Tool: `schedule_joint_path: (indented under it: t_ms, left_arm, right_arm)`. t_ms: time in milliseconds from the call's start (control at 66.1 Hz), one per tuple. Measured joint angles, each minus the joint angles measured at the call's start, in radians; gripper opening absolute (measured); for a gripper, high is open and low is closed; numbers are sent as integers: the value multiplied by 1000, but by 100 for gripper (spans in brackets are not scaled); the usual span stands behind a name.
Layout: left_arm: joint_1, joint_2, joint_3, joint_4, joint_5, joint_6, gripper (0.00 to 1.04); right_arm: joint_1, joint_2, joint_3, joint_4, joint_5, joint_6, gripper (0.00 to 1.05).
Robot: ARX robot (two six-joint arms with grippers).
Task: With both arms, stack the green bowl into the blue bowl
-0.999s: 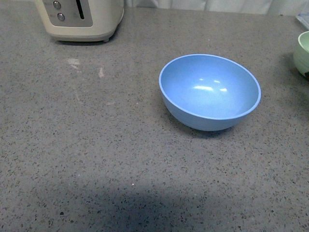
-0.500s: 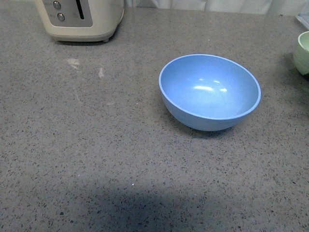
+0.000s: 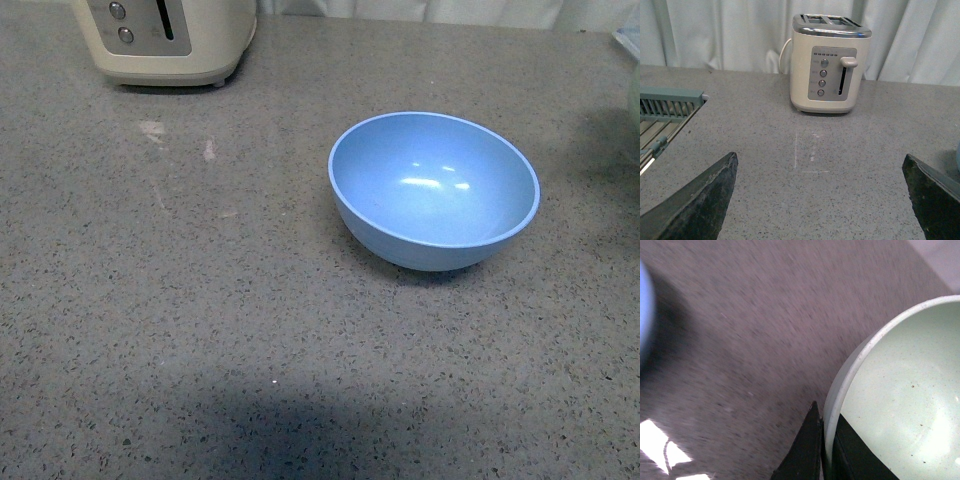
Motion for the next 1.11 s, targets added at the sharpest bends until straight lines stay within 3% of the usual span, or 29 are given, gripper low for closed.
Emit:
schedule_joint_path:
  t_ms: [242,454,651,1105]
  left_arm:
    - [0,0,0,0,0,0,98]
    - [0,0,0,0,0,0,98]
    - [0,0,0,0,0,0,98]
    - [0,0,0,0,0,0,98]
  right_arm:
    - [258,-183,2,-170,-85,-31,2]
    - [435,-172,0,-243,-31,-97,2]
    - [477,-116,-24,-222,11,-118,2]
    - [459,-66,-37,-253,55,-150,2]
